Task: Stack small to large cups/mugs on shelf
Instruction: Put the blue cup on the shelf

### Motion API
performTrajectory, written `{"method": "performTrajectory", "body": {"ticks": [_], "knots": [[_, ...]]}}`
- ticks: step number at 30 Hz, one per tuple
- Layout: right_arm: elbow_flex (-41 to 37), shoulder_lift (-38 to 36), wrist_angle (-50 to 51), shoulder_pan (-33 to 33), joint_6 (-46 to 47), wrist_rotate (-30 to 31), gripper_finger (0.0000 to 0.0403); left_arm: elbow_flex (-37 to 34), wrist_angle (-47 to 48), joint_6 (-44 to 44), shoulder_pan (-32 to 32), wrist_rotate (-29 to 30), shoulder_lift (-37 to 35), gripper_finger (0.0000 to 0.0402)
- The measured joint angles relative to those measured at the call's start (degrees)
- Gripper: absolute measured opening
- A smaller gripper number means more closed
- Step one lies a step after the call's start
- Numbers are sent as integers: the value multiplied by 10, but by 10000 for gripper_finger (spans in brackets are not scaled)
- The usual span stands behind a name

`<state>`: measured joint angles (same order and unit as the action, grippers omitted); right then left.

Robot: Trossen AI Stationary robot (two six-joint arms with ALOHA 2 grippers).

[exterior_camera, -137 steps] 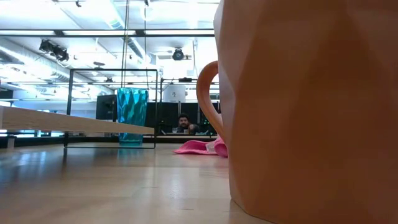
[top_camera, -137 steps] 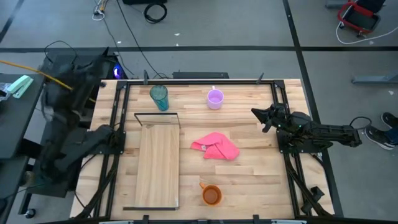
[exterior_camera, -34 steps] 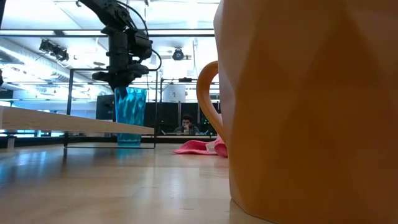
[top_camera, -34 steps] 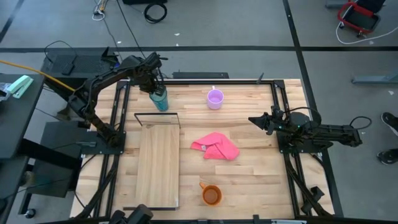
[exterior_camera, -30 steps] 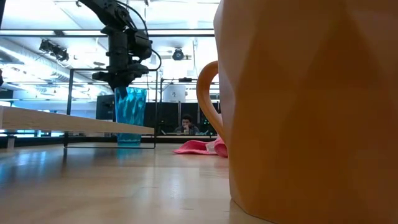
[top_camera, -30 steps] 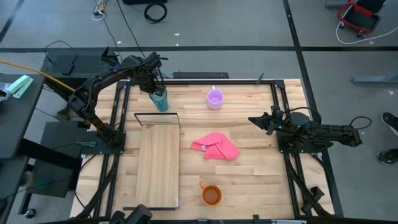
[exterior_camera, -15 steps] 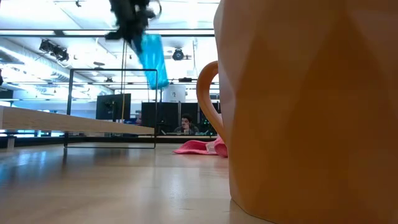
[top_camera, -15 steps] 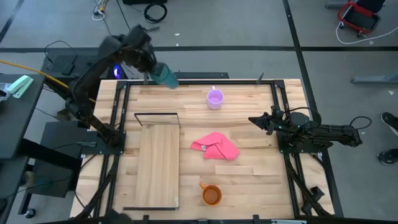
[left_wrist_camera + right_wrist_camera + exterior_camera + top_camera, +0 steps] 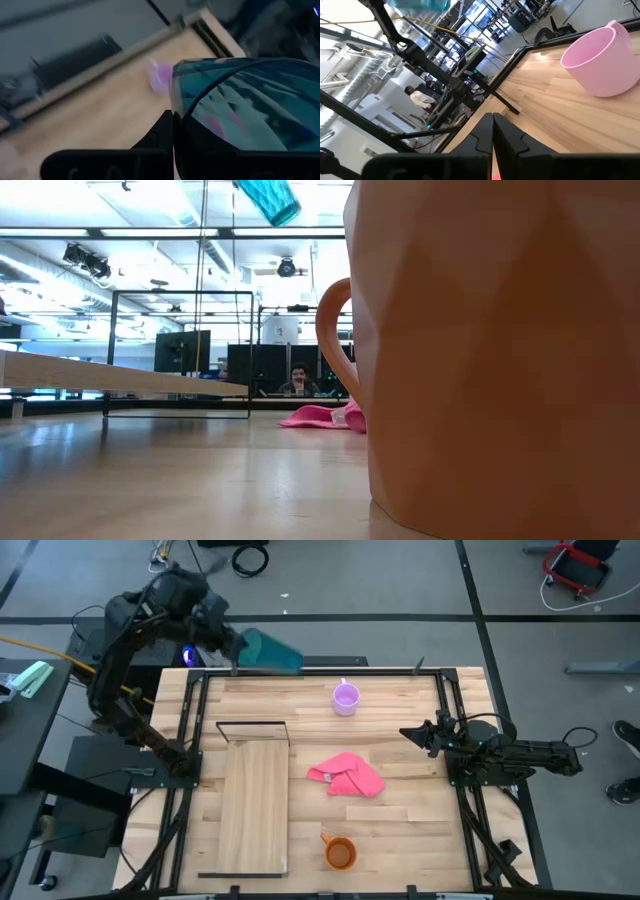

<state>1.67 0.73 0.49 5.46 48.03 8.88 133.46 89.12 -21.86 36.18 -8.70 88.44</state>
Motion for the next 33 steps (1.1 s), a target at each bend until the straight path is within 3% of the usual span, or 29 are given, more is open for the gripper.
{"method": "performTrajectory", "body": {"ticks": [8,16,24,30,33], "knots": [[0,0,0,0,26,0,16,-6,9,-39,-115,-41,-9,13],[0,0,0,0,29,0,16,-33,9,-114,-200,-3,-11,13],[0,0,0,0,28,0,16,-236,11,-171,-274,38,-39,12],[0,5,1,0,17,0,16,-384,9,-210,-279,57,-83,12],[0,12,1,0,14,0,16,-432,9,-232,-275,96,-108,12]]}}
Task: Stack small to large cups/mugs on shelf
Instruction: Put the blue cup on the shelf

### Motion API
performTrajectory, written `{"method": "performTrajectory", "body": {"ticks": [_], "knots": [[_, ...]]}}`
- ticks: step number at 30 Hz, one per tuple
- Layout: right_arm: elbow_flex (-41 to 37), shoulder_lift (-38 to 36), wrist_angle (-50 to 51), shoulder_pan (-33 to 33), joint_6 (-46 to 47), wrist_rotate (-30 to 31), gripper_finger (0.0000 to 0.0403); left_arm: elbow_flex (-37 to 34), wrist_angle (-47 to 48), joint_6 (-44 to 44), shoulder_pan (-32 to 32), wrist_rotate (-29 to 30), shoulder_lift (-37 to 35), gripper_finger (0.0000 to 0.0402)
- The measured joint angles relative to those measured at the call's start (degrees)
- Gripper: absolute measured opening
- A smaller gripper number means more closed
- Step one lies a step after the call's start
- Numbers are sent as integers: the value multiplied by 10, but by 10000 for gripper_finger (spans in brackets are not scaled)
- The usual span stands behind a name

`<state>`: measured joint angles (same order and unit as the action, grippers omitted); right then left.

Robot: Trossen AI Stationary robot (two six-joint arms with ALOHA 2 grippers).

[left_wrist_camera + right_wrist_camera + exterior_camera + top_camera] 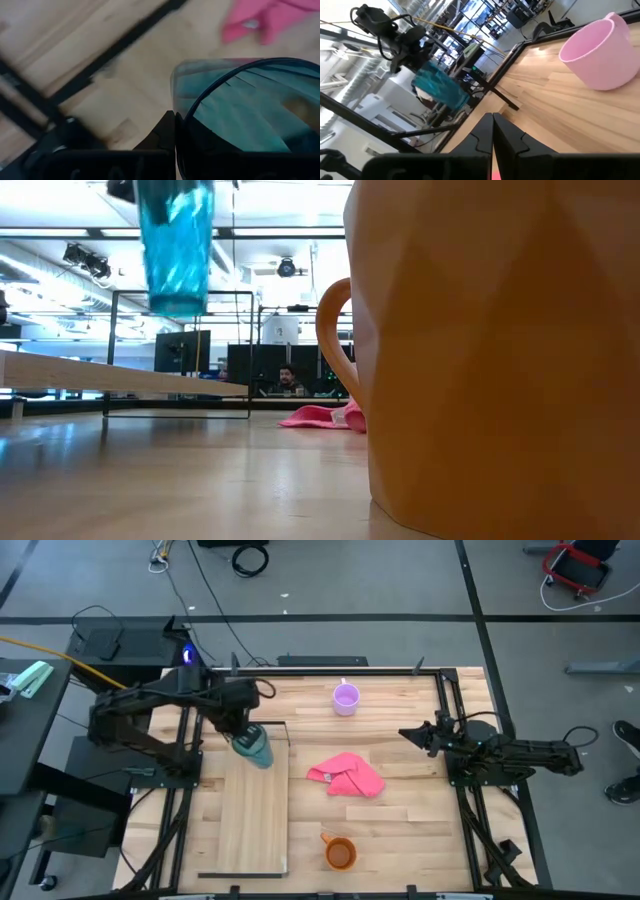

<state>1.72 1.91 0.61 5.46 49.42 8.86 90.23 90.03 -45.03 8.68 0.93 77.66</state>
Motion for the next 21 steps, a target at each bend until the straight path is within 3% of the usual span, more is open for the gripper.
{"method": "performTrajectory", "body": {"ticks": [3,10,21], "knots": [[0,9,-1,0,-1,0,16,-42,-1,-31,7,36,-22,12],[0,29,-1,0,-1,0,16,-123,0,-46,10,17,-33,12],[0,51,-1,0,0,0,16,-163,-48,-38,10,23,-31,12]]}}
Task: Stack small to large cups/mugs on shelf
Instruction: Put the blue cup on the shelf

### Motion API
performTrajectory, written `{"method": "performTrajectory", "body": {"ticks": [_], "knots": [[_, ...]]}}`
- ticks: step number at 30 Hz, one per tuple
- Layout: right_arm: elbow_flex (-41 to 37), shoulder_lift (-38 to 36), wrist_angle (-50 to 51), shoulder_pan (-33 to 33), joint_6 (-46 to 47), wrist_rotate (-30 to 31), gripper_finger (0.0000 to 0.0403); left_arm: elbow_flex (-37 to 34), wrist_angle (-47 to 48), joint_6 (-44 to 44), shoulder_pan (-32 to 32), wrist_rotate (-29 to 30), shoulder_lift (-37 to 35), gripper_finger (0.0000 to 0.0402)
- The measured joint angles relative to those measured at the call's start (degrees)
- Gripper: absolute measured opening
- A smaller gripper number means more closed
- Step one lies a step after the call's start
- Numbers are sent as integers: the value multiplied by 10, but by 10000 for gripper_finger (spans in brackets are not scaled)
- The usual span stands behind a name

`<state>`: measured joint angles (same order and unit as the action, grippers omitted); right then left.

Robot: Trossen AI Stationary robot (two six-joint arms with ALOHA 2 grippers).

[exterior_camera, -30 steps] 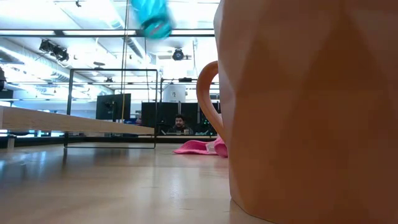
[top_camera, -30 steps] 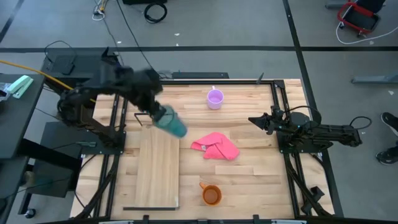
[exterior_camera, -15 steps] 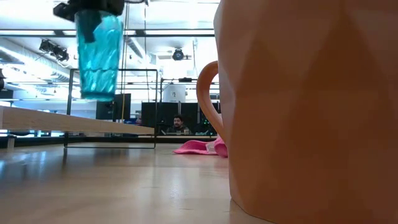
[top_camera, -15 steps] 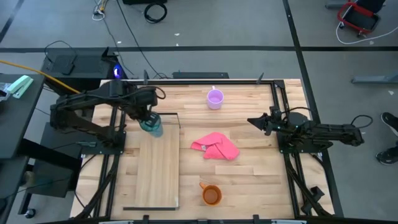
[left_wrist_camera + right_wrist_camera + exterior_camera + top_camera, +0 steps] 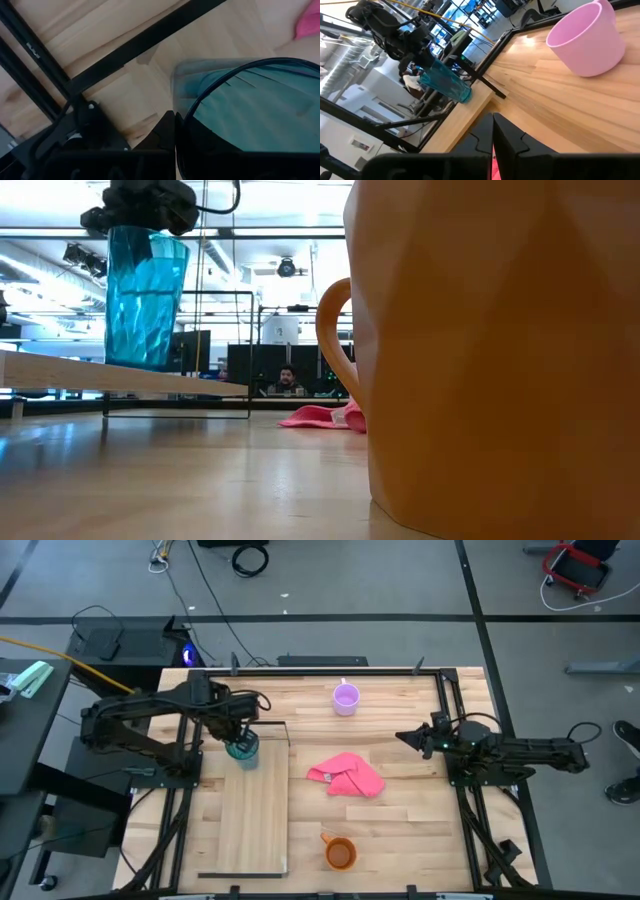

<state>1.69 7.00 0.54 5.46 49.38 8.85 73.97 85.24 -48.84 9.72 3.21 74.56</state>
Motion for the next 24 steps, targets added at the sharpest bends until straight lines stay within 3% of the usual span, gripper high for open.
{"method": "performTrajectory", "body": {"ticks": [10,24], "knots": [[0,7,0,0,2,0,16,-24,-52,6,0,2,0,12],[0,6,0,0,2,0,16,-24,-48,14,0,-22,0,29]]}}
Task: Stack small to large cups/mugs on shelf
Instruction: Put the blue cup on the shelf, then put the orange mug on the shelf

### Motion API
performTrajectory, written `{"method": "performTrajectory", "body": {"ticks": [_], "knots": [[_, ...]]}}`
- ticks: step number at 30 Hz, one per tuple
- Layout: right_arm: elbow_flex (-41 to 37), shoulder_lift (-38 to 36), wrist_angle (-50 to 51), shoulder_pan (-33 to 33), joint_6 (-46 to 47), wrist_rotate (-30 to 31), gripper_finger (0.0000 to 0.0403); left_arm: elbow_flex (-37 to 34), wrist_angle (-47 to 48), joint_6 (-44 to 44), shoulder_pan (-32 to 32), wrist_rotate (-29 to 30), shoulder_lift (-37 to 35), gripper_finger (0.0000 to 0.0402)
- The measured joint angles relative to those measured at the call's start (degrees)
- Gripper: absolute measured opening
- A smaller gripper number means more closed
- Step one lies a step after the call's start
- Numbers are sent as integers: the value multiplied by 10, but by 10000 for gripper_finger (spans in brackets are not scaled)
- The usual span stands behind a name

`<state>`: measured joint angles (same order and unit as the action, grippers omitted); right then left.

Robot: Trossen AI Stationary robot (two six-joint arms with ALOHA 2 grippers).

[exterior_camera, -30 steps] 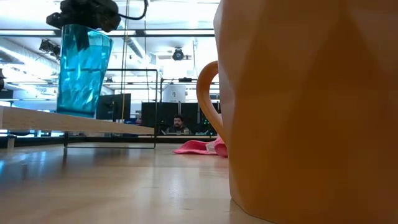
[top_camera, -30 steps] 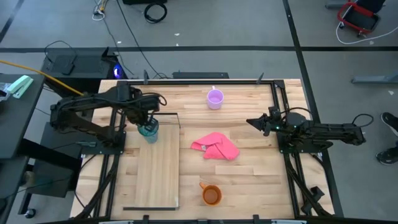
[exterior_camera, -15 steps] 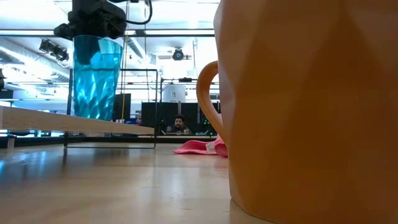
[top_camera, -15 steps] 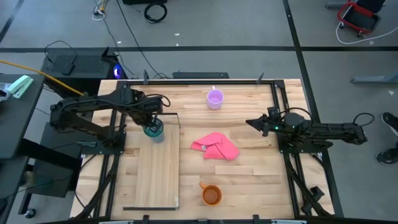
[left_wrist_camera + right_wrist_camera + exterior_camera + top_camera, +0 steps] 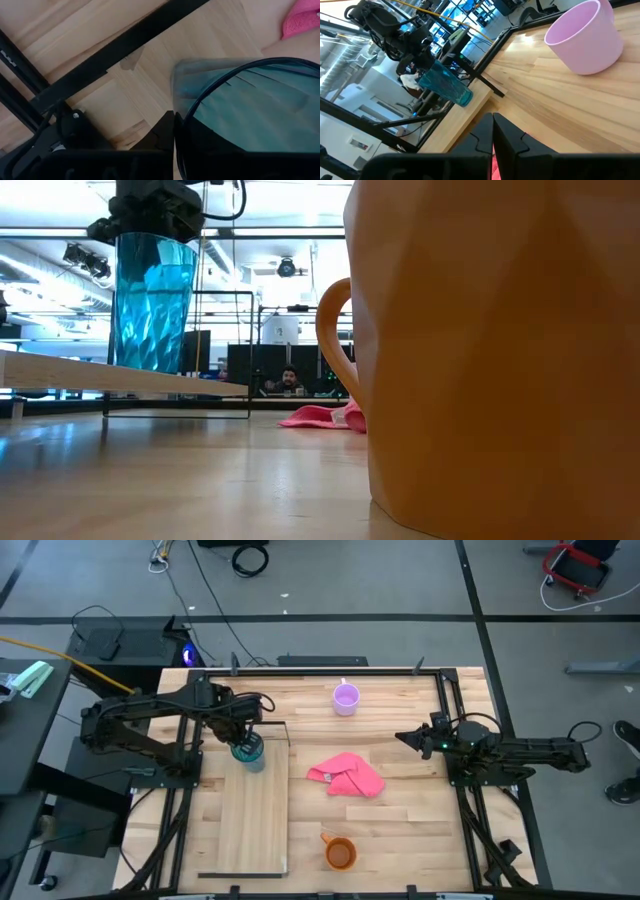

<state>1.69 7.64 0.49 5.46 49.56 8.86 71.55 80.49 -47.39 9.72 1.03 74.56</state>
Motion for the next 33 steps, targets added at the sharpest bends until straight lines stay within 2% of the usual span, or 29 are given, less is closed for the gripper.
{"method": "performTrajectory", "body": {"ticks": [22,28,33], "knots": [[0,1,0,0,1,0,16,1,-3,-18,0,-14,-17,91],[-1,9,2,0,20,-1,16,35,-3,-38,0,-10,-38,107],[-1,16,-9,0,61,-1,16,87,-11,-40,0,27,-47,112]]}}
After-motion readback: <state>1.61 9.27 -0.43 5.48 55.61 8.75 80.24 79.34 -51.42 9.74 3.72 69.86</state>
